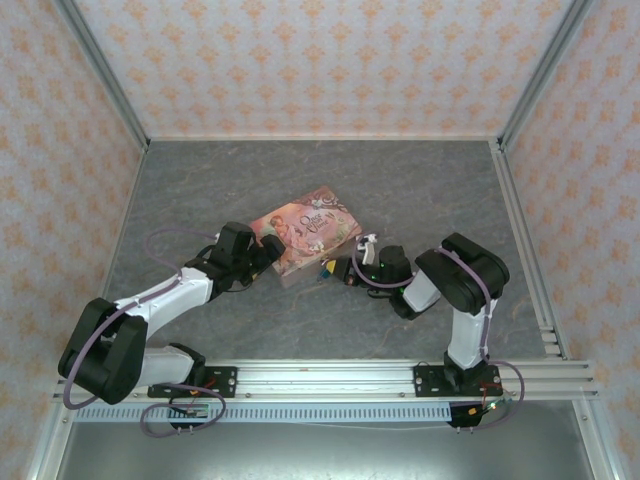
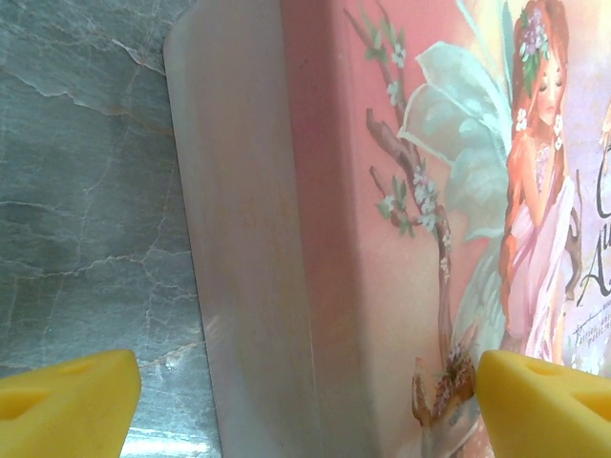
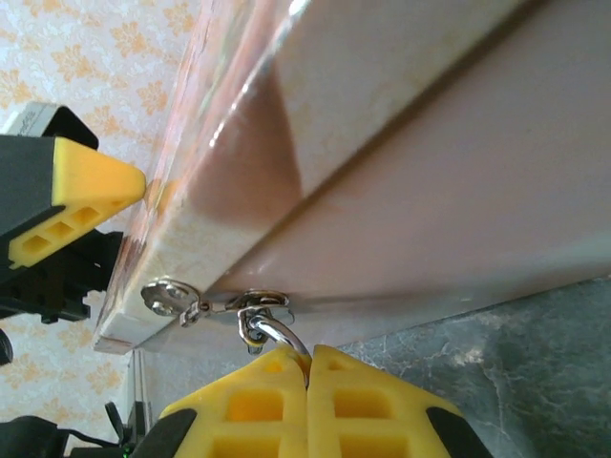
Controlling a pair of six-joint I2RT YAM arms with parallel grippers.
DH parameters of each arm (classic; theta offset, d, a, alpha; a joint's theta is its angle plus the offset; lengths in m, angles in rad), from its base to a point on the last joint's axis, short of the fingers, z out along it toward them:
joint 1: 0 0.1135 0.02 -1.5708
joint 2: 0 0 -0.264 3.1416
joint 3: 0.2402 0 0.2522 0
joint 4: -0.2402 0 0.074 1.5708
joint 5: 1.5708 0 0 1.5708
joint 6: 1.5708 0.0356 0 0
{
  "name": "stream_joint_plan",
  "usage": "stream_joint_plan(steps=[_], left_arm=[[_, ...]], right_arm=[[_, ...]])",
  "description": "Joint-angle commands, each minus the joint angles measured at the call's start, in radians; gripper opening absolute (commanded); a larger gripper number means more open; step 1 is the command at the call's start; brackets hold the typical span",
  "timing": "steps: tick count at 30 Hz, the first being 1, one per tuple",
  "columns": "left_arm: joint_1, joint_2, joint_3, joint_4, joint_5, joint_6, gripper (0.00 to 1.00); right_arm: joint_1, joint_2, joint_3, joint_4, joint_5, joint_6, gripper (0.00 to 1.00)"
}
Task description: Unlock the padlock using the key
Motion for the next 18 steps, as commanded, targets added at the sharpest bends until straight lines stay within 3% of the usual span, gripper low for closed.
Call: stream_joint_plan(steps=[1,13,18], left_arm=[[-0.010,0.014,-0.017,-0.116,-0.044,0.024,0.90],[-0.010,0.013,-0.024,-0.112,-0.045,0.028,0.91],[-0.009,0.010,-0.026,-0.114,-0.049,0.028,0.92]], right_arm=[[-0.009,-0.050,0.002,0.077,0.039,0.048,0.00],[-0.014,-0.063,0.020,0.072,0.130,0.216,0.00],[-0.016,-0.074,0.029,0.036,0.145,0.218,0.00]])
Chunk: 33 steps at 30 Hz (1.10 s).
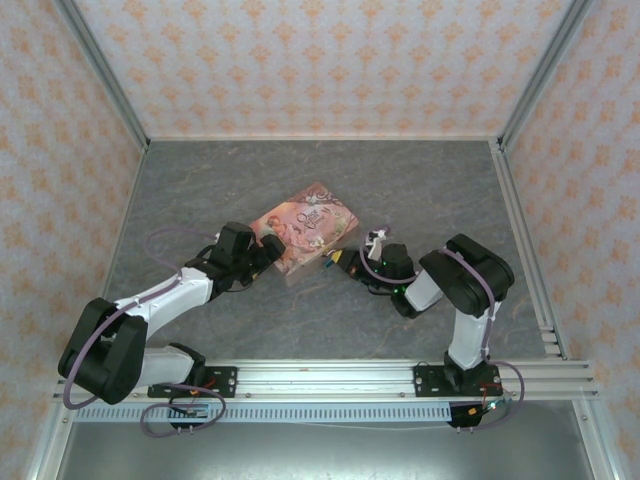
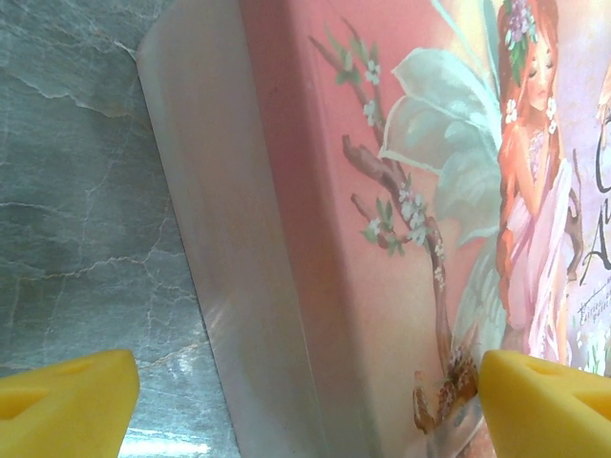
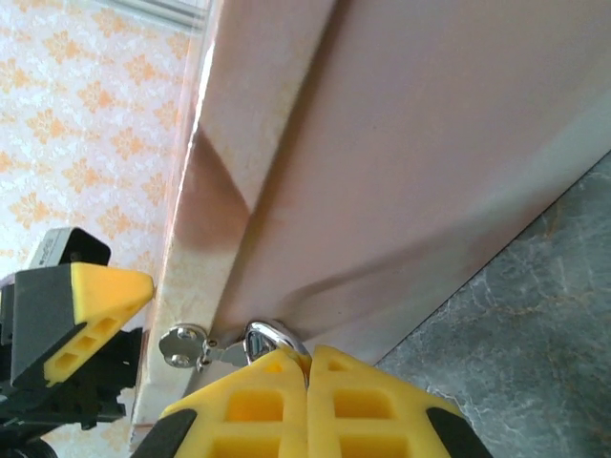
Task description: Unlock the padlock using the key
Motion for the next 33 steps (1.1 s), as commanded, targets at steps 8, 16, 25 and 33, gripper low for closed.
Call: stream_joint_plan(steps=[8,16,25,33], left_arm=[[-0.010,-0.035,-0.005,-0.130,-0.052,0.034,0.96],[-0.010,-0.149,0.074,-0.211,-0.118,0.115,1.00],[-0.010,-0.331,0.076,-0.244,-0.255,0.244,1.00],[-0.011,-0.458,0.040,-0.299,-0.356,0.313,1.00]], right_arm=[[-0.022,-0.153,-0.029,-0.099,0.072,-0.066,0.00],[-0.032,-0.443,-0.023,-0.565,0.094,-0.243,0.00],[-0.031,-0.840,0.184,-1.522,0.211,-0.545,0.00],[-0.025,-0.778,0.354,-1.951,0.167,-0.535,0.00]])
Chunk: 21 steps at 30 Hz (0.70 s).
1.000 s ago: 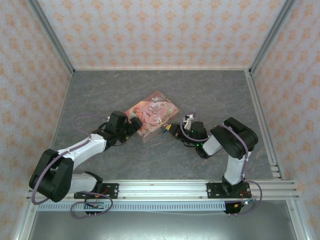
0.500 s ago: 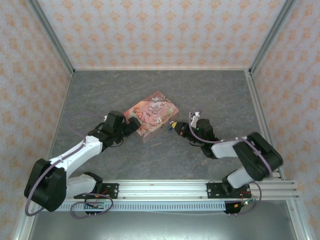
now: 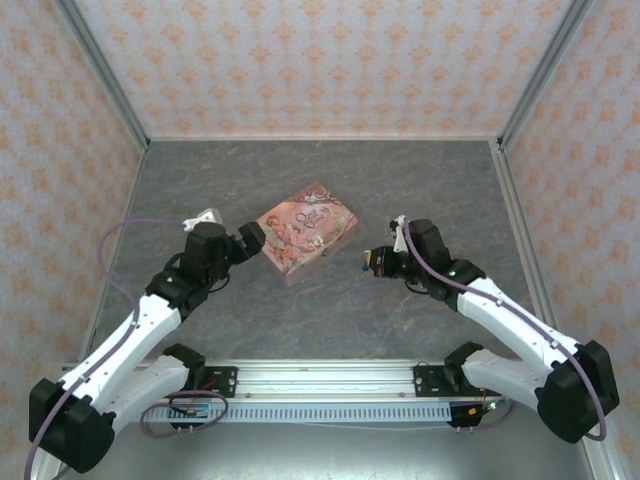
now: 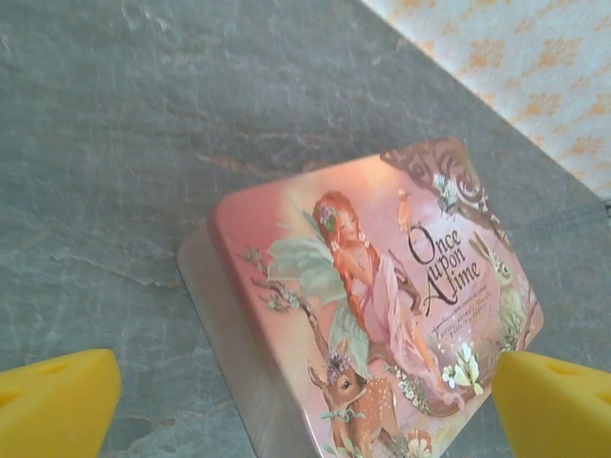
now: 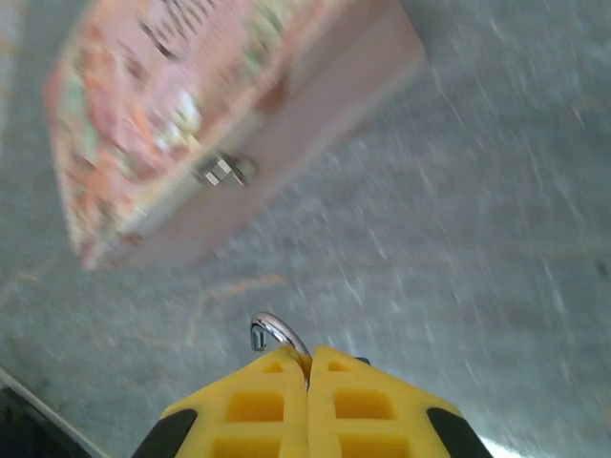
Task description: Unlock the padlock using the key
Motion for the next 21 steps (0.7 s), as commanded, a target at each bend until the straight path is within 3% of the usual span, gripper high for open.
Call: stream_joint_plan(steps=[1,12,21], left_arm=[[-0.010,-0.031,-0.021,-0.065,-0.087,0.057,1.00],[-0.009,-0.056,-0.046,-0.084,-0.109,0.084,1.00],[-0.010,-0.066,-0.067,-0.086,-0.117,0.091,1.00]], right_arm=[[0.007,0.054,0.051,-0.288,-0.012,-0.016,0.00],[0.121,0.346,0.142,-0.357,0.011,0.001,0.00],[0.128,0.440,0.156,-0.303,0.029,0.021,0.01]])
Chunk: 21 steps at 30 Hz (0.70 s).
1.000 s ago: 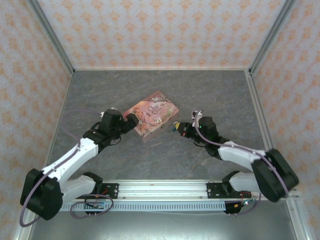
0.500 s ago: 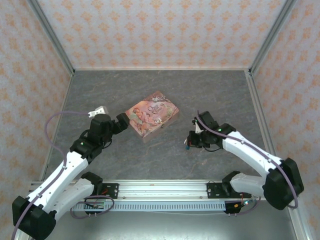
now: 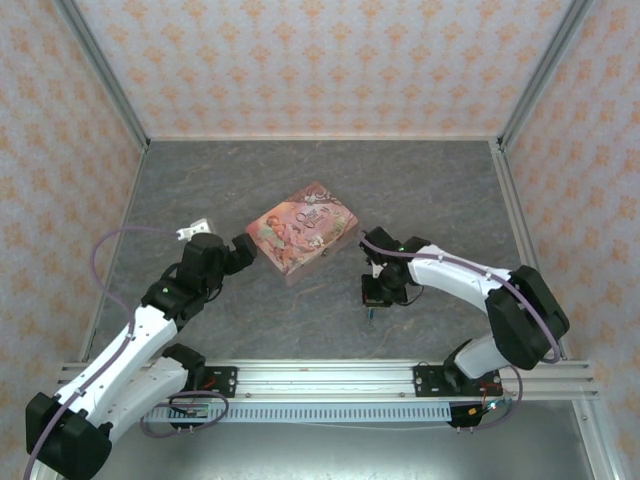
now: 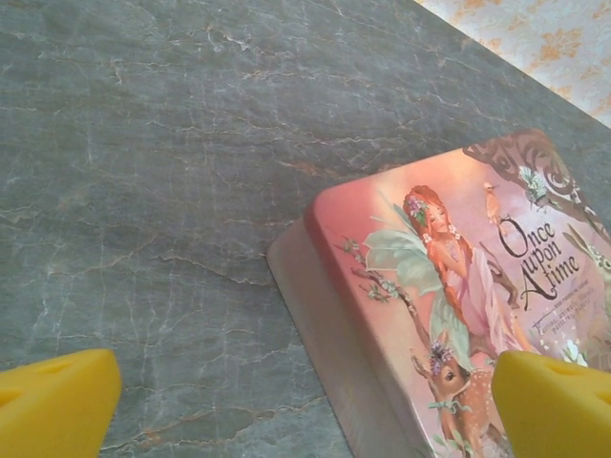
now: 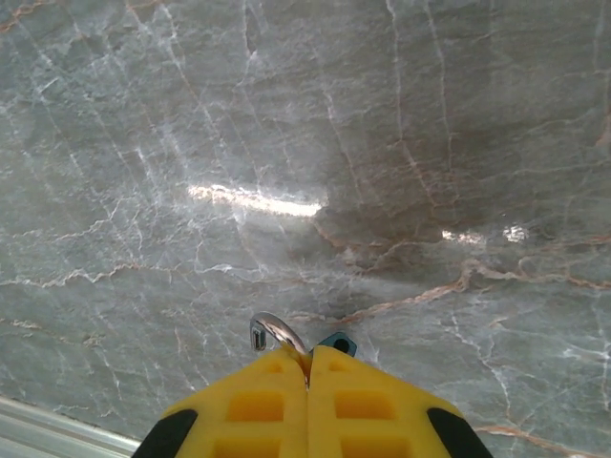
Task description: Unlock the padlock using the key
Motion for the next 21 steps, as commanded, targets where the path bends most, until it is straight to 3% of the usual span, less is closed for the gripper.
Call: stream_joint_plan(steps=[1,13,21], left_arm=[[-0.009,-0.019,-0.010,-0.026,-0.043,0.030,1.00],[-0.009,-0.033,0.026,-0.057,-0.037,0.031,1.00],[-0.010,-0.059,0.100,-0.111,-0.081,0.063,1.00]], right_arm=[[0.005,0.022,0.020,0.011,0.035,0.019,0.03],[0.006,-0.040,0.015,0.042,0.084,0.011,0.26],[-0.011,-0.195,0.039,0.031,0.251,-0.056,0.34]])
